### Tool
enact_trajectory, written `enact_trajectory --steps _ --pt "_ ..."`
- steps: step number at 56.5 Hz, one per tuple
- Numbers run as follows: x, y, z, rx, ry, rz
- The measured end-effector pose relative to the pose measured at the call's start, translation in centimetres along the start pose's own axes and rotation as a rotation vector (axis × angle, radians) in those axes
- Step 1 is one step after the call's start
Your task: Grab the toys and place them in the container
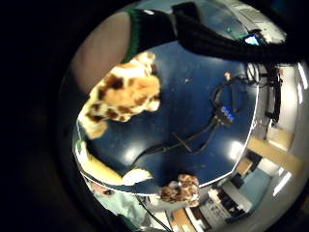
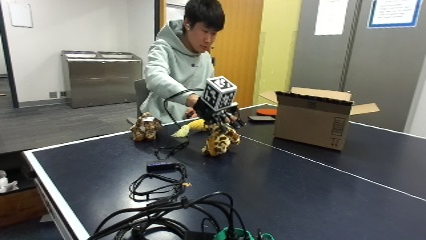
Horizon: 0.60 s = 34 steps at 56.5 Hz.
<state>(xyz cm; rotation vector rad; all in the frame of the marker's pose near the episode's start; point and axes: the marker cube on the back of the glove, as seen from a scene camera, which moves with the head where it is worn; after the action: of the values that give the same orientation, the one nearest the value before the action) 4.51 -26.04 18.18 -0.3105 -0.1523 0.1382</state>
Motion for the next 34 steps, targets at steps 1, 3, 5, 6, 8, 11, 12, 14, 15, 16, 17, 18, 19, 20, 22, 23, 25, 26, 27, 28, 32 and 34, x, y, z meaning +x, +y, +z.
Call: enact_trajectory --steps 1,3,5,6,8,11,12,14,15,16,17,18,19,20,22,23,25,26,27,28,32,34 --pt "-0.1 0.0 0.8 -0.036 0.008 -0.017" --pt "-0.8 0.2 2.8 -0.075 0.027 -0.009" --pt "-1.7 0.7 4.8 -0.095 0.04 0.012" --pt "-2.1 0.8 5.6 -0.098 0.044 0.02" --pt "-2.5 0.9 6.9 -0.087 0.049 0.03" --pt "-2.7 0.8 7.7 -0.042 0.055 0.039" --pt "-2.7 0.8 7.8 -0.03 0.058 0.04" --pt "-2.8 0.9 7.8 -0.016 0.071 0.036" --pt "-2.8 0.9 7.8 -0.016 0.078 0.033" --pt "-2.8 1.0 7.8 -0.02 0.086 0.03" --pt "-2.9 1.1 7.9 -0.028 0.095 0.027" --pt "-3.0 1.3 7.9 -0.04 0.105 0.025" --pt "-3.1 1.6 7.9 -0.056 0.115 0.023" --pt "-3.2 1.8 7.9 -0.074 0.125 0.022" --pt "-3.4 2.3 7.8 -0.115 0.14 0.024" --pt "-3.5 2.5 7.8 -0.137 0.146 0.024" --pt "-3.8 3.1 7.7 -0.179 0.154 0.025" --pt "-3.9 3.5 7.6 -0.199 0.157 0.024" --pt "-4.0 3.8 7.4 -0.217 0.159 0.024" --pt "-4.1 4.1 7.0 -0.236 0.161 0.023" --pt "-3.5 3.9 3.5 -0.289 0.126 0.04" --pt "-3.6 3.9 1.6 -0.298 0.101 0.041"
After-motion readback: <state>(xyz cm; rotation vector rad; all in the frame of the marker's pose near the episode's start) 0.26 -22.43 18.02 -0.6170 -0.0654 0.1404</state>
